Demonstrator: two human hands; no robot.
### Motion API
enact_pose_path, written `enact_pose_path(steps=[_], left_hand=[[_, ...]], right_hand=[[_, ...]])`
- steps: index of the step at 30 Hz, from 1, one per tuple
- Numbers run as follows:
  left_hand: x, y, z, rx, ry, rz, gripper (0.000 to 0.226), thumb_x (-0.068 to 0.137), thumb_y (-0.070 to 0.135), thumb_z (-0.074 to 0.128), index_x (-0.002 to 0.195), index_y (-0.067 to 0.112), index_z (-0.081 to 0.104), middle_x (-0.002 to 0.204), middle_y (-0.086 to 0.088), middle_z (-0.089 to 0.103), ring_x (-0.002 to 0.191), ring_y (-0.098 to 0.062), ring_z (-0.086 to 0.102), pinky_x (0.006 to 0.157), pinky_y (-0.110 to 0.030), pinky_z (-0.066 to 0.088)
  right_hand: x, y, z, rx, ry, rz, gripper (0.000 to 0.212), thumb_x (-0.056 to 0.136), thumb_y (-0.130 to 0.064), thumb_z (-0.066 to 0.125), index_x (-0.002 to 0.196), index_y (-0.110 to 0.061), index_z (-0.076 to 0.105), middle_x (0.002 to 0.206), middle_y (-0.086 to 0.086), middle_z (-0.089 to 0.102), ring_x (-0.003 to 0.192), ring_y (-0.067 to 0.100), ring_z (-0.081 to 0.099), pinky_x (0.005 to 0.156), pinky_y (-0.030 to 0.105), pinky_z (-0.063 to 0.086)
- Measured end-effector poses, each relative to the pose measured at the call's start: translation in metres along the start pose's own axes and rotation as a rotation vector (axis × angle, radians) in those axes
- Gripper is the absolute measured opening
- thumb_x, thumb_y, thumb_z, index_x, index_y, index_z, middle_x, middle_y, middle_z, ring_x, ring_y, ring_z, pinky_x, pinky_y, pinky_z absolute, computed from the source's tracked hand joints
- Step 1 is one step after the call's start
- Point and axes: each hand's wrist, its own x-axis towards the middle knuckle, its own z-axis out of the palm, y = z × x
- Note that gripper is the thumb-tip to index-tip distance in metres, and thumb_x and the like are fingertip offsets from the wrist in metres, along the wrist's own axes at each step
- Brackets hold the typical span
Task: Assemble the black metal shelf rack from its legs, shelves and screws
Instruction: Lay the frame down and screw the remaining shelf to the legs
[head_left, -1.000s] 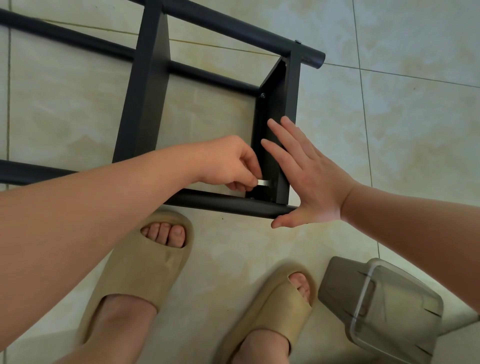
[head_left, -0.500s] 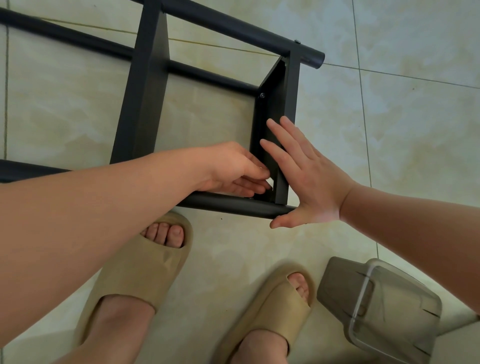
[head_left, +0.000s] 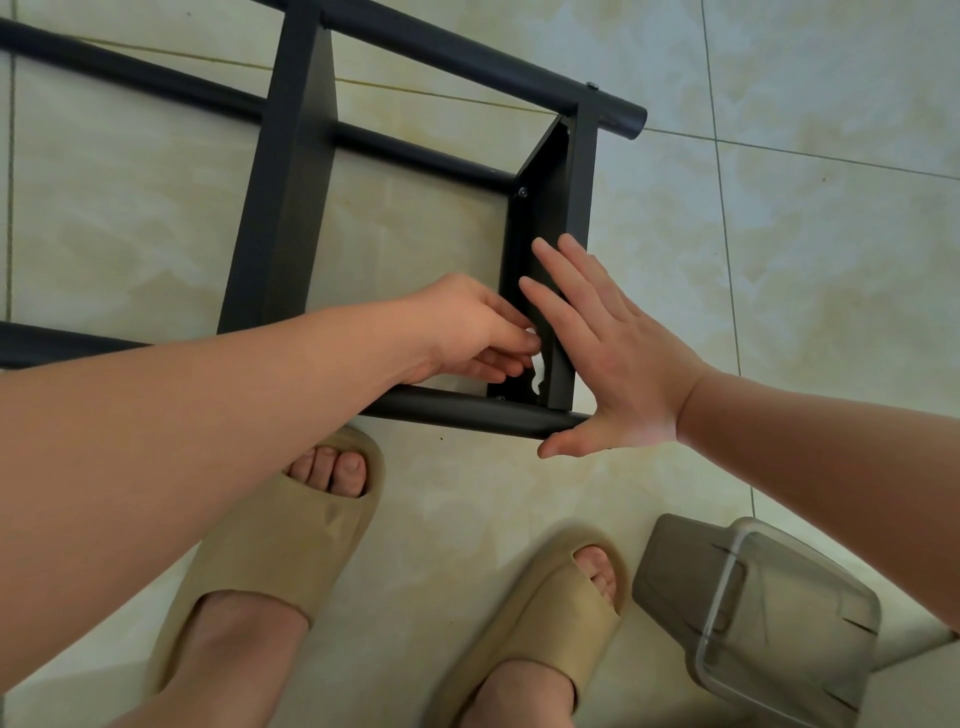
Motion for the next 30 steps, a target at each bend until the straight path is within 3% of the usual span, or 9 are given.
enact_pose_path(steps=[10, 26, 30], left_hand=[[0.0003, 0.0033, 0.0041, 0.025, 0.024, 0.061, 0.011, 0.089, 0.009, 0.073, 0.099, 0.008, 0.070, 0.078, -0.005, 0.073, 0.070, -0.012, 0.071, 0.069, -0.025, 0.060], [-0.0017, 0.0035, -0.0002, -0.181, -0.085, -0.114, 0.005, 0.093, 0.008, 0.067, 0.096, 0.009, 0.063, 0.071, -0.005, 0.074, 0.071, -0.015, 0.074, 0.062, -0.026, 0.059], [-0.0035, 0.0044, -0.0024, -0.141, -0.096, -0.124, 0.004, 0.094, 0.007, 0.064, 0.097, 0.006, 0.062, 0.074, -0.007, 0.075, 0.073, -0.016, 0.075, 0.063, -0.027, 0.060]], right_hand=[[0.0004, 0.0003, -0.0003, 0.013, 0.003, -0.007, 0.134, 0.069, -0.094, 0.046, 0.158, 0.001, 0.016, 0.167, 0.022, -0.001, 0.155, 0.037, -0.010, 0.126, 0.052, 0.010], [-0.0001, 0.0000, -0.0010, 0.014, 0.003, -0.007, 0.133, 0.069, -0.094, 0.046, 0.158, 0.001, 0.016, 0.167, 0.021, -0.002, 0.155, 0.036, -0.010, 0.126, 0.051, 0.010], [-0.0003, 0.0004, -0.0003, 0.016, 0.004, -0.008, 0.133, 0.070, -0.094, 0.045, 0.158, 0.000, 0.016, 0.167, 0.021, -0.002, 0.155, 0.035, -0.010, 0.126, 0.051, 0.010]])
